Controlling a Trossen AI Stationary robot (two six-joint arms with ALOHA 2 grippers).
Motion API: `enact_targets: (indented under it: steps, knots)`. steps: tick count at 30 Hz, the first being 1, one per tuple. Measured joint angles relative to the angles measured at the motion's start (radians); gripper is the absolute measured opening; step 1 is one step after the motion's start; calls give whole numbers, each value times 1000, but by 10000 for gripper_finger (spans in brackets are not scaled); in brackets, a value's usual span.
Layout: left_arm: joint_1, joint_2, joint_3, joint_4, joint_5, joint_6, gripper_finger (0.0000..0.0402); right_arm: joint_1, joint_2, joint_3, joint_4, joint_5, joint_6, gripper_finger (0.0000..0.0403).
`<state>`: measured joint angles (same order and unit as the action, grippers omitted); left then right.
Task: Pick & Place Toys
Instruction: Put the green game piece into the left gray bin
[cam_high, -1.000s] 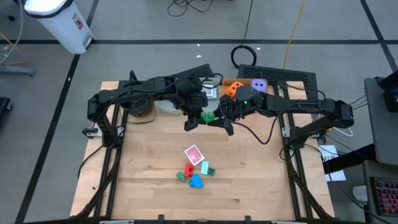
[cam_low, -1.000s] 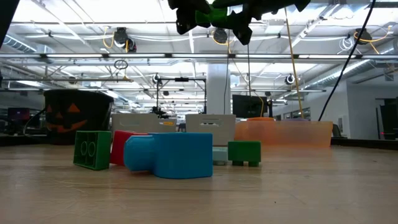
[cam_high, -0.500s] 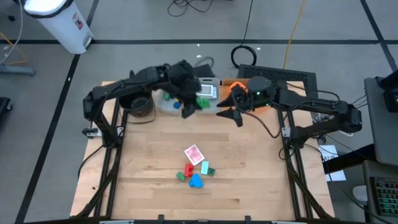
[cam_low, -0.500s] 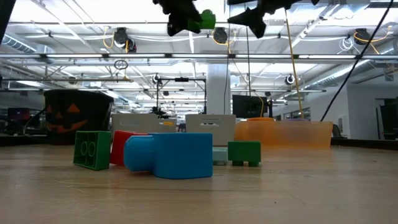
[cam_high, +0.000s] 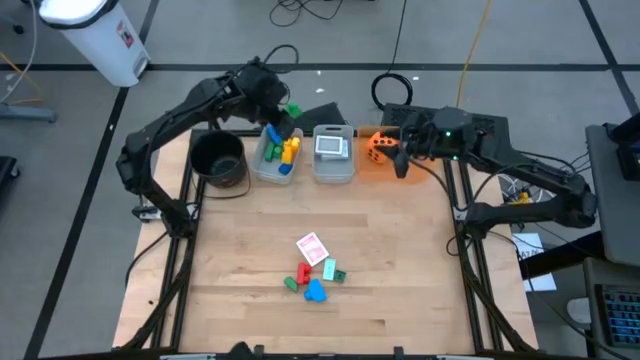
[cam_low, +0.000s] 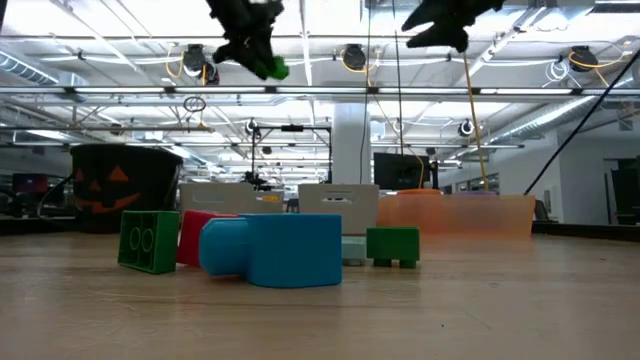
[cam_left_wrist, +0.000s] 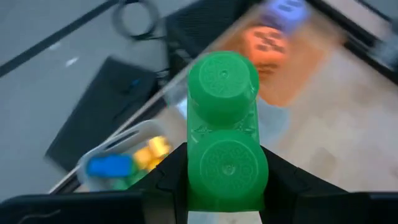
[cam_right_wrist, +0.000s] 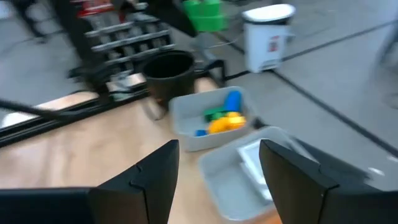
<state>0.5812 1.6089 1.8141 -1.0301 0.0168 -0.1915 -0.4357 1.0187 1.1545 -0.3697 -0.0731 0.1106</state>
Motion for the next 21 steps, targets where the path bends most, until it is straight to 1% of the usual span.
enact_targets:
  steps: [2,4,7,11,14,18,21]
  knots:
    - [10,4,-25,18,-68,-80,130,-29,-18,0,-18,43,-2,214]
    - [16,6,-75,50,-126,-167,130,-61,-32,0,-31,69,-3,211]
    - [13,8,-173,138,-180,-300,130,-106,-52,0,-56,73,-15,211]
    - [1,8,-303,240,-183,-413,130,-145,-67,0,-106,72,-30,212]
    - [-18,8,-386,284,-200,-481,130,-162,-72,0,-147,71,-48,209]
    - [-30,8,-452,288,-209,-523,130,-168,-73,-8,-158,70,-56,206]
    - [-28,8,-504,311,-212,-536,130,-168,-81,-55,-125,68,-46,206]
